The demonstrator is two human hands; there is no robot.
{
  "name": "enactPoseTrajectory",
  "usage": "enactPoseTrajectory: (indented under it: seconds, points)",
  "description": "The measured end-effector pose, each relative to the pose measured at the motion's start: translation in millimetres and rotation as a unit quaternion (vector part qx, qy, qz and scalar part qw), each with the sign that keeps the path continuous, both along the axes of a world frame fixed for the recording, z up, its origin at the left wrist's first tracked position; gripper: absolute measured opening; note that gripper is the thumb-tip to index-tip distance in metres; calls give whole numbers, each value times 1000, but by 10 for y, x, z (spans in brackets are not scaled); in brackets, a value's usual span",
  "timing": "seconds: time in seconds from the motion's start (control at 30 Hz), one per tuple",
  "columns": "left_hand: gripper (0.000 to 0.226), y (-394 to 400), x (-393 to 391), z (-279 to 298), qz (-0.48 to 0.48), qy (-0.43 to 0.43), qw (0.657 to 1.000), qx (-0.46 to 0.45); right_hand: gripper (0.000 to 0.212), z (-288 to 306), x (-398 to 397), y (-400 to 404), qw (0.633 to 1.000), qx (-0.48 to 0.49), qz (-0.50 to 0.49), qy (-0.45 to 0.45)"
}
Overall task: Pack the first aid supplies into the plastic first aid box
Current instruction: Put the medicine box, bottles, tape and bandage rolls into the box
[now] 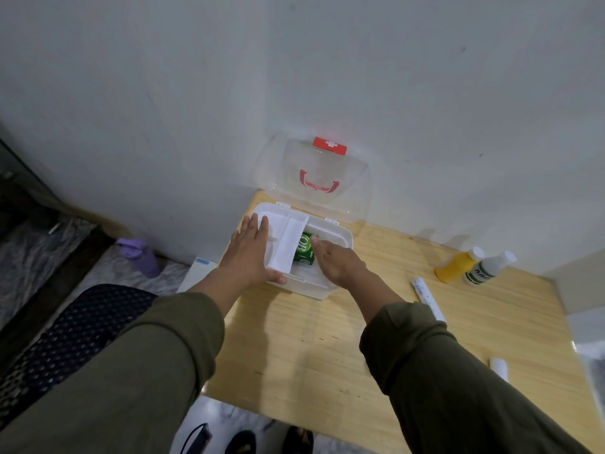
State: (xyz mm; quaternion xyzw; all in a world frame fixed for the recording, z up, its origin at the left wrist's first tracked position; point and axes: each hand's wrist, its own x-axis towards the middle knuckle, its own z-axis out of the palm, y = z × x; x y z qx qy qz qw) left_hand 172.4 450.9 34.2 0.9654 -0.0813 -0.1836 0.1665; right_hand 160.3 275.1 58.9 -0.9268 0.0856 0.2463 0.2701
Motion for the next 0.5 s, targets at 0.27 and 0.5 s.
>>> enactPoseTrajectory:
  seconds: [0.27,0.5]
  points:
    - [129,1,-9,10,-1,1,1000,-1,51,-27,-39,-9,929,225,-140,-260]
    - [130,0,-1,-23,1,-8,1000,-3,51,-100,-122,114,890,327,-119,-295]
